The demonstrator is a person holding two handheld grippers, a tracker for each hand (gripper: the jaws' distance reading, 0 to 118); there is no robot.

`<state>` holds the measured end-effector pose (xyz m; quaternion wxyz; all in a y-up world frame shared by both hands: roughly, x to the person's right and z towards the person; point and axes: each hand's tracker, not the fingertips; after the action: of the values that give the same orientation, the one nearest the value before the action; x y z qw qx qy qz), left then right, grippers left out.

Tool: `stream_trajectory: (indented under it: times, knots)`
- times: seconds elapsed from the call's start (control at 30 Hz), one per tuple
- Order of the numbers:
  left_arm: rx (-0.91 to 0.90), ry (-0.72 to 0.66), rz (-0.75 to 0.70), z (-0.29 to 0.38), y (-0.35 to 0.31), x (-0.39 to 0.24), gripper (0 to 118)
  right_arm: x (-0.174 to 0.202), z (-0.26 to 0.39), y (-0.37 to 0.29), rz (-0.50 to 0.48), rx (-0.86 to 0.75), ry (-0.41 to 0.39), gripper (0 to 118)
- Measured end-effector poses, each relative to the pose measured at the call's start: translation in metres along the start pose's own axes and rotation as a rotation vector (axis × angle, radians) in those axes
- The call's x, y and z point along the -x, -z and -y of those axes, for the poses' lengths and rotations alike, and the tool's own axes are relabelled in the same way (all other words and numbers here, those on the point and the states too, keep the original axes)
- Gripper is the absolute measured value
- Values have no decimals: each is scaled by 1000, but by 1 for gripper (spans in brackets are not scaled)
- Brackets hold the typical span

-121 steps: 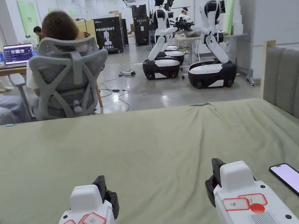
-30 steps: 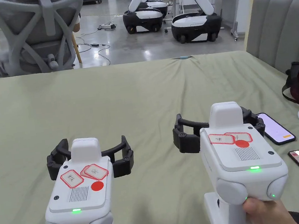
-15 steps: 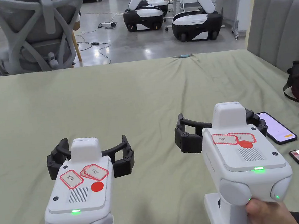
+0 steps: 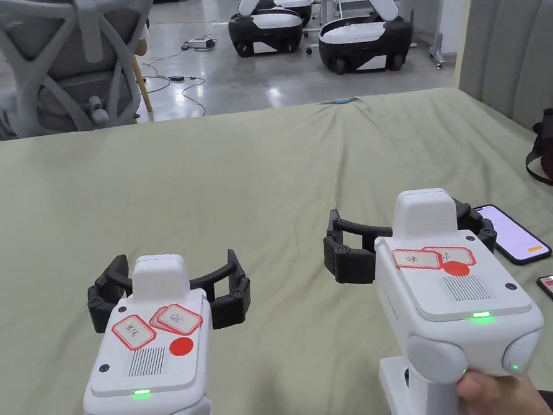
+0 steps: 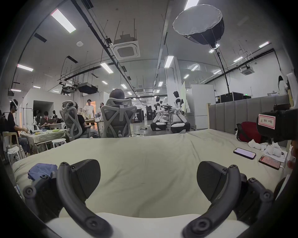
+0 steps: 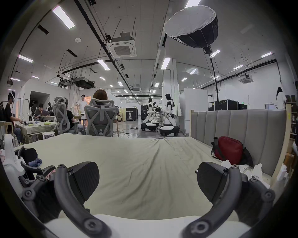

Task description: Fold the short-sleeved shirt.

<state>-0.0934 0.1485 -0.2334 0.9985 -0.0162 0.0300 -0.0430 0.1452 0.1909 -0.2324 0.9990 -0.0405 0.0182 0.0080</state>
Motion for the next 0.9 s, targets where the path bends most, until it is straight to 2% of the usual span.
stream_trajectory:
  times: [0.9]
  knots:
    - [7, 18, 12, -3, 5, -5, 118, 1, 2, 4, -16, 22, -14, 118]
